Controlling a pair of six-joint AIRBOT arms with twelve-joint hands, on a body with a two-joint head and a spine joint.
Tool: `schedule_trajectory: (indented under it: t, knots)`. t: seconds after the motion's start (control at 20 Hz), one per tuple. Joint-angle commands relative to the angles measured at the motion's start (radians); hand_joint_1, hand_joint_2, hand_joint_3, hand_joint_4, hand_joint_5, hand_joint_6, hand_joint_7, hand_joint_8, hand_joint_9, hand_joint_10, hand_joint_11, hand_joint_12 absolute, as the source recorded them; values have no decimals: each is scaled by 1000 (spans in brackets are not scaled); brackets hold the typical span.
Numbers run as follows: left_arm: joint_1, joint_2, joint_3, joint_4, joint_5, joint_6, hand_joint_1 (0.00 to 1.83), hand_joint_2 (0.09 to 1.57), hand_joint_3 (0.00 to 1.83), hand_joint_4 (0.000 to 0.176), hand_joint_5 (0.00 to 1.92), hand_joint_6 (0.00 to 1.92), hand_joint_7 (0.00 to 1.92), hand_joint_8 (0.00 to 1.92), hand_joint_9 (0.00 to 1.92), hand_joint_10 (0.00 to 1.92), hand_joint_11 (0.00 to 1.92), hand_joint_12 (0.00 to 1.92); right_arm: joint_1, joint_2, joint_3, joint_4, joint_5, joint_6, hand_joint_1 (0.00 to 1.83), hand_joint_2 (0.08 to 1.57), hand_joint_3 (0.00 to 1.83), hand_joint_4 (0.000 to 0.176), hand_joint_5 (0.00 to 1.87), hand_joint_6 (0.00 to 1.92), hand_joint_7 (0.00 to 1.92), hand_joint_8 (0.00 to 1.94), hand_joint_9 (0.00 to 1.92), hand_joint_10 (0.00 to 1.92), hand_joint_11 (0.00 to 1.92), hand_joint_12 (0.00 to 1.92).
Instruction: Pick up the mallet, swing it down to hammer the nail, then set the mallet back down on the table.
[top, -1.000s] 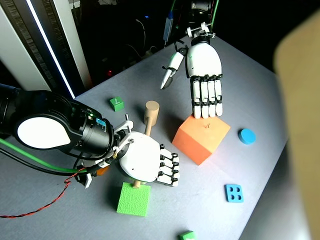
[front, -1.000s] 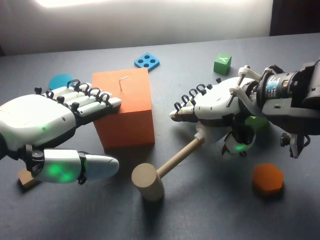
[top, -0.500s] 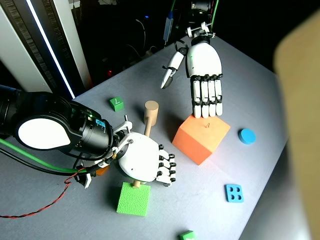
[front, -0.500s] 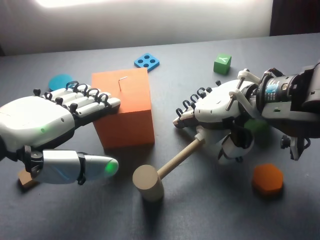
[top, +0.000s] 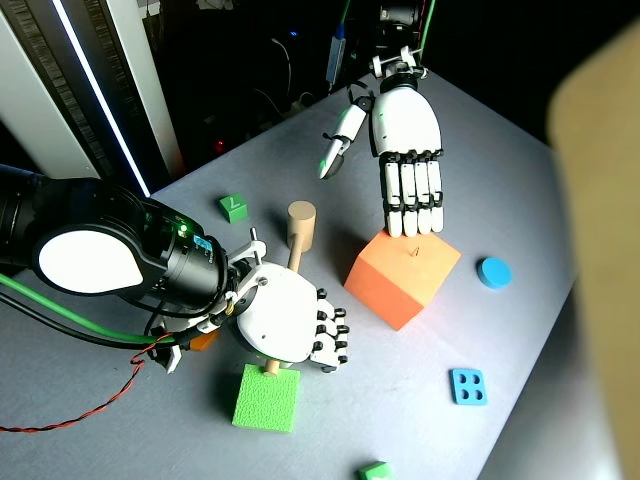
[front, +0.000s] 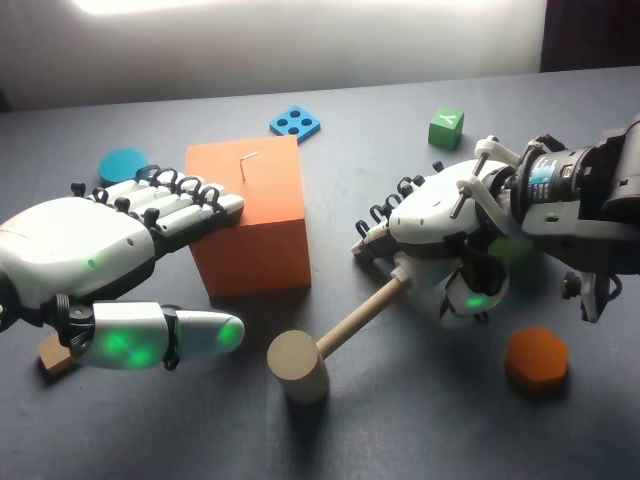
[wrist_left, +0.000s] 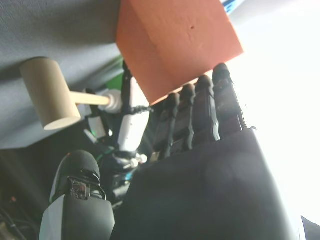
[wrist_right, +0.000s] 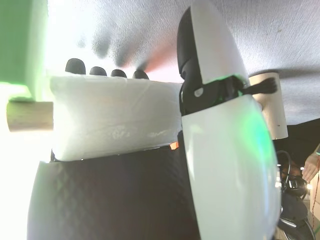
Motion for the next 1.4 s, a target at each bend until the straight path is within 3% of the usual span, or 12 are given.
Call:
schedule_trajectory:
  t: [0.0, 0.15, 0.25, 0.3, 0.35, 0.4, 0.65, 0.85, 0.9, 0.95, 1.0, 1.35]
  knots:
    - [0, -8, 4, -1, -62, -6, 0, 1115, 0, 0, 60, 5, 70, 4, 44, 5, 8, 4, 12, 4, -7, -8, 42, -2, 1236, 975, 0, 0, 425, 24, 426, 24, 397, 42, 0, 968]
    - [1, -19, 8, -1, -62, -6, 0, 1119, 0, 0, 71, 8, 74, 5, 49, 5, 10, 5, 14, 6, -10, -8, 42, -3, 1264, 978, 1, 0, 727, 34, 727, 91, 644, 217, 87, 1256]
    - [1, -25, 11, -1, -62, -6, 0, 1115, 0, 0, 70, 6, 66, 4, 47, 7, 16, 7, 16, 7, -14, -8, 42, -3, 1239, 997, 0, 0, 863, 30, 847, 219, 587, 737, 105, 1417]
    - [1, -25, 12, -1, -60, -6, 0, 1114, 0, 0, 73, 7, 68, 5, 49, 8, 20, 9, 16, 8, -15, -8, 42, -4, 1224, 1001, 0, 0, 909, 56, 753, 499, 523, 996, 121, 1474]
    - [1, -25, 12, -1, -58, -6, 0, 1118, 0, 0, 78, 8, 69, 5, 48, 7, 13, 6, 16, 8, -17, -8, 42, -6, 1219, 1132, 5, 0, 964, 698, 775, 1242, 503, 1249, 175, 1573]
    - [1, -25, 12, 0, -56, -6, 0, 1119, 0, 0, 83, 10, 77, 8, 57, 10, 21, 9, 16, 9, -18, -8, 42, -6, 1213, 1177, 4, 0, 945, 882, 747, 1452, 508, 1341, 219, 1618]
    - [3, -25, 12, 0, -56, -6, 0, 1119, 0, 0, 60, 3, 73, 3, 57, 6, 24, 11, 16, 12, -20, -8, 42, -6, 1152, 1140, 0, 0, 922, 1080, 649, 1889, 709, 1895, 760, 1905]
    - [2, -24, 12, 0, -56, -6, 0, 1122, 1, 0, 42, 0, 56, 0, 42, 1, 16, 7, 16, 22, -36, -8, 41, -15, 1146, 1140, 1, 0, 913, 1104, 840, 1939, 911, 1920, 984, 1920]
    - [2, -23, 12, 0, -56, -6, 0, 1122, 1, 0, 53, 6, 64, 5, 52, 6, 29, 13, 16, 24, -39, -8, 41, -18, 1063, 1130, 0, 0, 809, 1758, 968, 1941, 1070, 1921, 1204, 1921]
    - [2, -23, 12, 0, -56, -6, 0, 1124, 2, 0, 69, 12, 79, 11, 66, 11, 45, 20, 16, 26, -43, -8, 41, -19, 789, 1245, 23, 0, 956, 1888, 1193, 1941, 1350, 1921, 1543, 1921]
    - [1, -22, 12, 0, -56, -6, 0, 1129, 4, 0, 58, 6, 71, 5, 57, 5, 37, 17, 17, 28, -45, -8, 41, -20, 517, 1358, 20, 0, 1080, 1921, 1382, 1941, 1566, 1921, 1786, 1921]
    - [-2, -22, 15, 0, -56, -6, 0, 1127, 2, 0, 86, 9, 88, 6, 71, 5, 42, 20, 15, 47, -64, -8, 41, -30, 170, 1568, 34, 0, 1351, 1921, 1654, 1941, 1783, 1921, 1921, 1921]
